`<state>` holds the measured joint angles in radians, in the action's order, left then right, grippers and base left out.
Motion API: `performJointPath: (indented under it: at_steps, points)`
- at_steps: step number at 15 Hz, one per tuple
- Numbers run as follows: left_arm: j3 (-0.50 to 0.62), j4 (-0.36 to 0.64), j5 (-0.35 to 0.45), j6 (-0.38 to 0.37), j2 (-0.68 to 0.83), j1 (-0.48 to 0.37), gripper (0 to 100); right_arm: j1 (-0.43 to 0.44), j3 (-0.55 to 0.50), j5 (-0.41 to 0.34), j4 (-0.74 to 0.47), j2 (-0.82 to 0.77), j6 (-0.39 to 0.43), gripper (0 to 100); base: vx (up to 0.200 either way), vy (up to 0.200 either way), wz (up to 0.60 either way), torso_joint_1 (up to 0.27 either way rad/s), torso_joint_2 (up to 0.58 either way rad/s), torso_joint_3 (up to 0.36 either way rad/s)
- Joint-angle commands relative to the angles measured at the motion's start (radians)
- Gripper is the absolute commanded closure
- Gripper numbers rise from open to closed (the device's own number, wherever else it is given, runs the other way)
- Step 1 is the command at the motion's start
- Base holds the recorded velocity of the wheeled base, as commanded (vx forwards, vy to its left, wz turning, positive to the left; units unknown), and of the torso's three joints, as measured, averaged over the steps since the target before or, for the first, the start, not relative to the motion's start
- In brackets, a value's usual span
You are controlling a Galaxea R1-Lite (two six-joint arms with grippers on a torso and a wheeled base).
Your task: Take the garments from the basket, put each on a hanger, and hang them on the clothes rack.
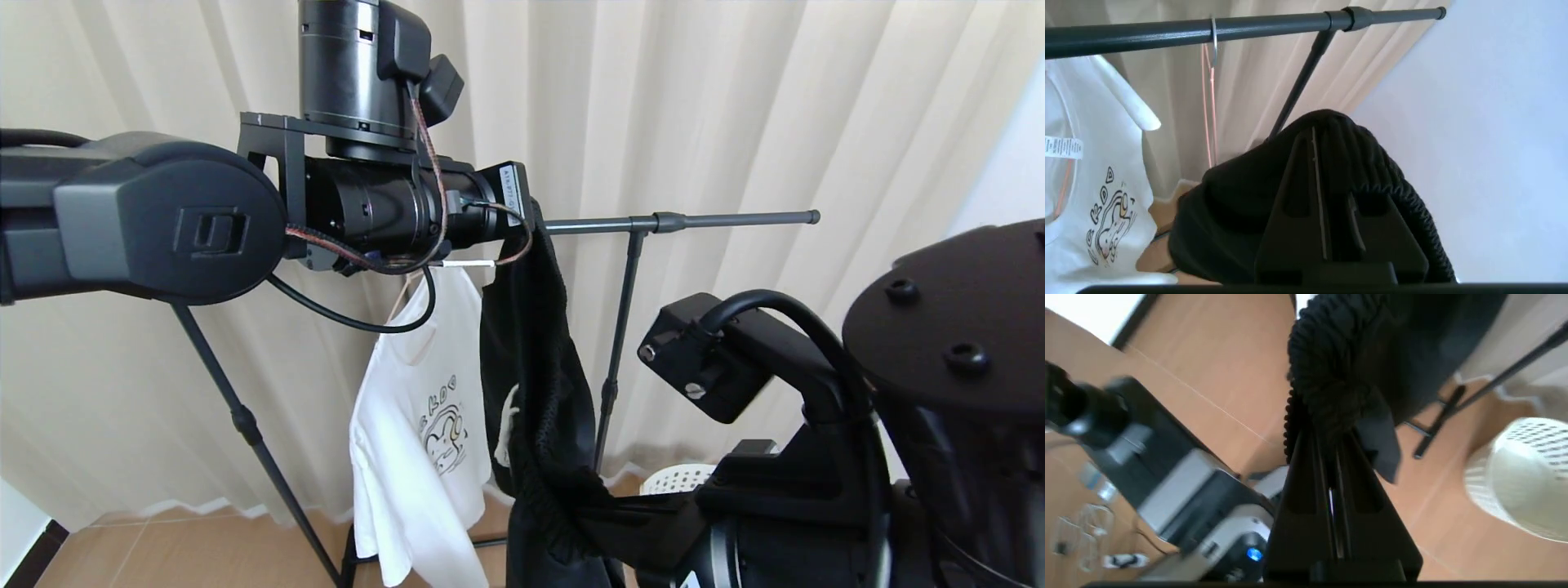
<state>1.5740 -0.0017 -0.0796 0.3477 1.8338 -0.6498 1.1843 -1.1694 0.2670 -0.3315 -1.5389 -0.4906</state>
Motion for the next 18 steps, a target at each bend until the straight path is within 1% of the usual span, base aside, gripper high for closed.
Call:
performJointPath:
  at_steps: [1,11,14,15,16,17,18]
  points:
    - [0.001,0.002,0.0,0.001,0.004,0.002,100,0.005,-0.018,0.0,0.0,-0.03,-0.002,100,0.0,0.0,0.0,0.0,0.0,0.0]
    - [-0.005,0.005,0.0,0.002,-0.001,0.016,100,-0.003,-0.007,0.008,-0.009,-0.029,0.001,100,0.0,0.0,0.0,0.0,0.0,0.0]
    - [0.015,0.154,-0.002,0.002,-0.051,0.055,100,-0.13,0.034,0.012,-0.05,0.04,0.144,100,0.0,0.0,0.0,0.0,0.0,0.0]
    - [0.006,0.232,-0.002,0.001,-0.102,0.065,100,-0.244,0.059,0.011,-0.049,0.059,0.236,100,0.0,0.0,0.0,0.0,0.0,0.0]
    - [-0.003,0.255,-0.002,-0.003,-0.13,0.068,100,-0.301,0.056,0.008,-0.043,0.059,0.262,100,0.0,0.0,0.0,0.0,0.0,0.0]
    - [-0.026,0.282,-0.002,-0.022,-0.165,0.068,100,-0.371,0.05,0.004,-0.032,0.051,0.282,100,0.0,0.0,0.0,0.0,0.0,0.0]
    - [-0.042,0.296,-0.002,-0.035,-0.18,0.068,100,-0.408,0.045,0.004,-0.017,0.046,0.291,100,0.0,0.0,0.0,0.0,0.0,0.0]
